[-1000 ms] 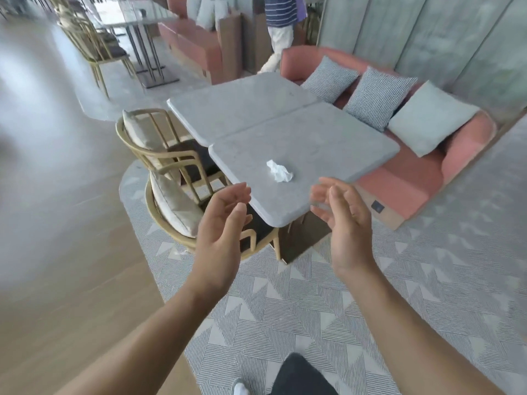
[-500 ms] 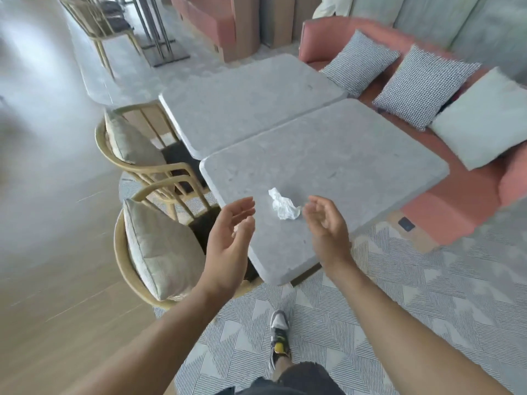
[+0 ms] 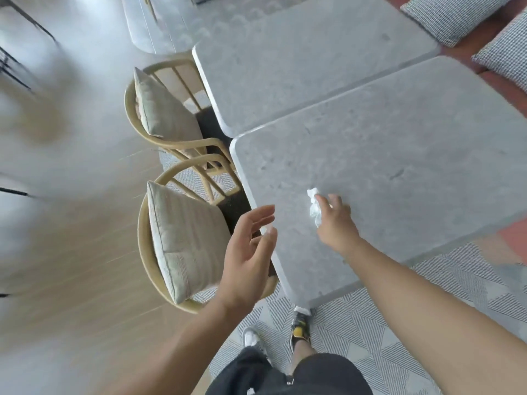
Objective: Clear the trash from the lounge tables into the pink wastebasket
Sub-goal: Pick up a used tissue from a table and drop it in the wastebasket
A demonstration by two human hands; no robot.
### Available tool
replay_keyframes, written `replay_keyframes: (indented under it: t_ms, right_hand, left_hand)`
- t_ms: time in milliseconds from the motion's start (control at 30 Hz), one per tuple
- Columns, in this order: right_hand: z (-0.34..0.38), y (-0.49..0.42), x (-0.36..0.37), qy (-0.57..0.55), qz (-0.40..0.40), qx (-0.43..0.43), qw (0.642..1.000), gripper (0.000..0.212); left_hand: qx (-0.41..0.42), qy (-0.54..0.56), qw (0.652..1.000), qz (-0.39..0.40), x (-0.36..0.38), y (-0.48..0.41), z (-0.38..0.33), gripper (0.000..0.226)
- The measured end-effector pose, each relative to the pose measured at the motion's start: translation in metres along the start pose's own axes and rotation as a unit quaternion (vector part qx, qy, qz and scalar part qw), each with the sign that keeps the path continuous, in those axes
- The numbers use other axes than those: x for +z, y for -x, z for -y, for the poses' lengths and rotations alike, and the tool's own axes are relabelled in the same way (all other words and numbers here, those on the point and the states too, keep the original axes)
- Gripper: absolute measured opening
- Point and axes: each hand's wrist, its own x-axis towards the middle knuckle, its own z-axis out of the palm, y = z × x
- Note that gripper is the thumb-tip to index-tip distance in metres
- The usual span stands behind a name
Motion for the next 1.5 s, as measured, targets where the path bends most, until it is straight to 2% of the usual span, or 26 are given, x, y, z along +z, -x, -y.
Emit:
replay_keyframes:
  t_ms: [100, 233, 333, 433, 567, 700, 800, 900, 967, 1033, 1167, 1367, 1500]
  right_hand:
    - [-0.002, -0.011, 0.018, 0.086, 0.042, -0.004, 0.995, 0.078]
    - [-0.004, -0.009, 0.038, 0.159, 0.055, -0.007, 0.986, 0.068]
    - [-0.005, 0.001, 0.051, 0.143, 0.047, 0.006, 0.989, 0.048]
    - [-0.003, 0.015, 0.056, 0.087, 0.050, 0.033, 0.994, 0.042]
    - [0.016, 0.043, 0.046, -0.025, -0.065, 0.061, 0.996, 0.020]
    - [0.045, 0.073, 0.021, -0.107, -0.208, 0.062, 0.970, 0.019]
    - [0.067, 0.101, -0.002, -0.230, -0.281, 0.101, 0.926, 0.020]
    - [0.085, 0.135, -0.023, -0.363, -0.340, 0.136, 0.857, 0.022]
    - [0.090, 0.162, -0.032, -0.422, -0.369, 0.144, 0.816, 0.031]
    - [0.093, 0.188, -0.039, -0.464, -0.392, 0.141, 0.782, 0.031]
    - [0.088, 0.248, -0.052, -0.500, -0.452, 0.166, 0.720, 0.030]
    - [0.070, 0.356, -0.056, -0.512, -0.546, 0.208, 0.630, 0.003]
    - [0.057, 0.436, -0.045, -0.500, -0.623, 0.236, 0.554, 0.020]
  left_hand:
    - [-0.017, -0.007, 1.000, -0.007, -0.007, -0.003, 0.005, 0.043]
    - [-0.019, -0.017, 1.000, 0.001, -0.013, -0.009, 0.009, 0.041]
    - [-0.020, -0.016, 1.000, 0.011, -0.018, -0.012, 0.012, 0.037]
    - [-0.019, -0.010, 0.999, 0.031, -0.026, -0.013, 0.016, 0.040]
    - [-0.004, 0.000, 0.997, 0.073, -0.039, -0.021, 0.012, 0.041]
    - [0.030, 0.005, 0.993, 0.115, -0.048, -0.032, -0.002, 0.038]
    - [0.059, 0.014, 0.987, 0.152, -0.051, -0.037, -0.015, 0.036]
    - [0.081, 0.023, 0.976, 0.200, -0.048, -0.038, -0.025, 0.033]
    - [0.090, 0.029, 0.966, 0.240, -0.039, -0.032, -0.031, 0.030]
    - [0.093, 0.045, 0.956, 0.274, -0.026, -0.025, -0.036, 0.029]
    - [0.103, 0.062, 0.926, 0.357, 0.008, 0.003, -0.044, 0.029]
    - [0.107, 0.082, 0.862, 0.488, 0.066, 0.075, -0.052, 0.026]
    - [0.126, 0.078, 0.813, 0.563, 0.098, 0.139, -0.052, 0.036]
